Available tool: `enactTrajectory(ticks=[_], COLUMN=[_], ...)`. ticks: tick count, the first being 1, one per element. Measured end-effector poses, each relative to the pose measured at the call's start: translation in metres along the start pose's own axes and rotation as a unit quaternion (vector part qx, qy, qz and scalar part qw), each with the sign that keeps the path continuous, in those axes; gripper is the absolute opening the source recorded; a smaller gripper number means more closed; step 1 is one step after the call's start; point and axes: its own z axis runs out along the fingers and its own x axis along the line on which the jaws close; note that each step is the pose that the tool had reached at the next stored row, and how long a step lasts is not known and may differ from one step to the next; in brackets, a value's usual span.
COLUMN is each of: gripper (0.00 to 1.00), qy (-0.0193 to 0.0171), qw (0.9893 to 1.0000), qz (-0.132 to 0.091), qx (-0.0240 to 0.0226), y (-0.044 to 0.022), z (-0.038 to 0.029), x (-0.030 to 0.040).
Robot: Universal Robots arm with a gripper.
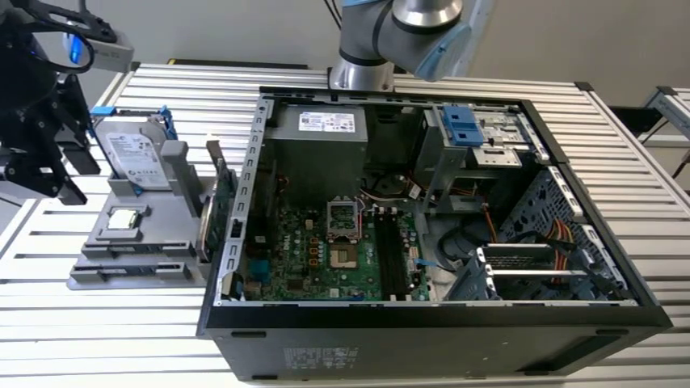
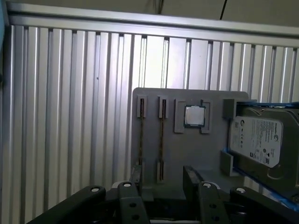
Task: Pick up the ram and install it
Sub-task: 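Pick up the ram and move it above insertion slot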
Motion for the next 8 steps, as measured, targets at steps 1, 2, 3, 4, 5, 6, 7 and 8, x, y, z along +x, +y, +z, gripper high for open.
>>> enactTrajectory(ticks=[1, 2, 3, 4, 5, 6, 7, 8], gripper=[1.0, 1.0, 1.0, 1.0, 1.0, 1.0, 1.0, 1.0], qy=[0.0, -0.0001, -0.0001, -0.0001, -0.0001, -0.0001, -0.0001, -0.0001], qw=[1.0, 1.0, 1.0, 1.0, 0.9999, 0.9999, 0.9999, 0.9999], qz=[0.002, 0.005, 0.008, 0.01, 0.011, 0.011, 0.011, 0.011], qx=[0.0001, 0.0003, 0.0005, 0.0005, 0.0006, 0.0006, 0.0006, 0.0006], y=[0.0, 0.0, 0.0, 0.0, 0.0001, 0.0001, 0.0001, 0.0002], z=[0.0006, 0.0012, 0.0018, 0.0024, 0.0032, 0.0039, 0.0046, 0.0052], x=[0.0, 0.0001, 0.0001, 0.0001, 0.0002, 0.0002, 0.0002, 0.0003])
